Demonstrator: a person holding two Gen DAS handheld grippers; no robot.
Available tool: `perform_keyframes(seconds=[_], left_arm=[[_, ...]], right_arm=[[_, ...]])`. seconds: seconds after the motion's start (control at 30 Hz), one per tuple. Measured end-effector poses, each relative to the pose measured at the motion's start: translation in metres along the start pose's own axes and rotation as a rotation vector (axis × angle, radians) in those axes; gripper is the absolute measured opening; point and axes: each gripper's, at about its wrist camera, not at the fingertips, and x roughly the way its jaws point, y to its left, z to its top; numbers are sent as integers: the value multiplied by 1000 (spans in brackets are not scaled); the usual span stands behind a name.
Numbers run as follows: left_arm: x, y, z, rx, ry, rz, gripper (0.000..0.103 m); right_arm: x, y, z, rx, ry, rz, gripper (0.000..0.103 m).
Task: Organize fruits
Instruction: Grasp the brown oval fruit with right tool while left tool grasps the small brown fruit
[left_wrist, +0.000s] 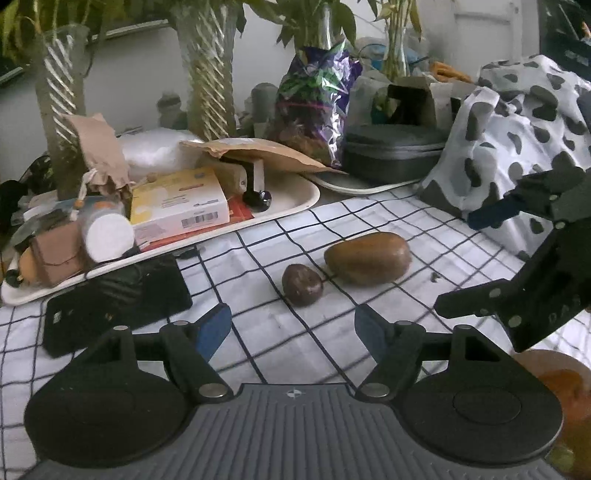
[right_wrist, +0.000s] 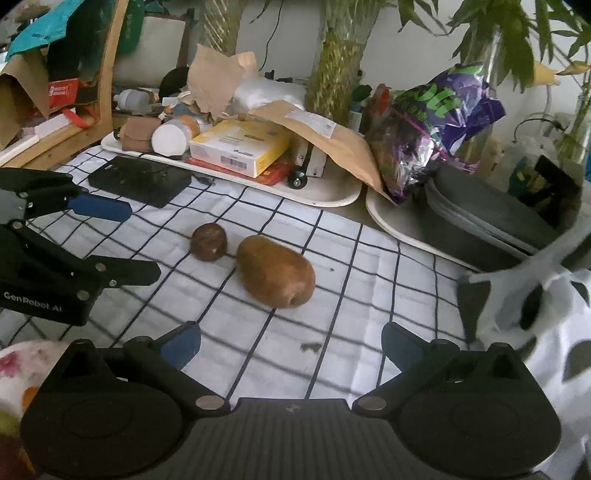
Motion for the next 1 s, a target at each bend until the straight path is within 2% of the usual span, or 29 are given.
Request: perform_keyframes(seconds=[0.1,0.13,0.23,0.43,0.53,0.63,0.77,1.0], left_arm=[[13,3,3,5,0,-7,72],[16,4,4,4,0,-10,72],[26,7,7,4,-5,-30,67],[47,9,10,21,19,-68,53],[53,7,10,43,19,-75,47],[54,7,13,48,19,-88,30],[53,11,14,26,28,-100,30],[38,10,19,20,8,-105,29]], right_arm=[[14,-4,4,-7,-5,18,101],[18,-5,5,-10,-7,26,97],[30,-6,9,-27,-10,41,93],[48,-8,12,-56,-21,75,85],[56,-8,14,-78,-21,94,78],[60,-11,16,-76,-35,128,75],[64,-12,18,-66,-50,189,57],[55,-8,20,-62,-33,165,53]])
